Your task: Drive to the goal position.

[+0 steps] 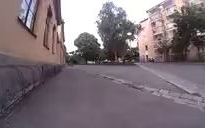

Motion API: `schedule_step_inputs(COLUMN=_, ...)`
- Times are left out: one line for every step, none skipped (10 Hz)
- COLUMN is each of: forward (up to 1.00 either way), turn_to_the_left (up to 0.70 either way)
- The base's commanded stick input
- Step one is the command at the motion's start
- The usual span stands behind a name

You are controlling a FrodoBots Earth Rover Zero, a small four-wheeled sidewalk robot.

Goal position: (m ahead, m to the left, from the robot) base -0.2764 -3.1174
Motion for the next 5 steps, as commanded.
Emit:
schedule_step_inputs(forward=0.5, turn_to_the_left=0.27)
schedule_step_inputs(forward=0.5, turn_to_the_left=0.42)
schedule_step_inputs(forward=0.5, turn_to_the_left=0.28)
schedule_step_inputs(forward=0.5, turn_to_the_left=-0.01)
schedule_step_inputs(forward=0.5, turn_to_the_left=-0.01)
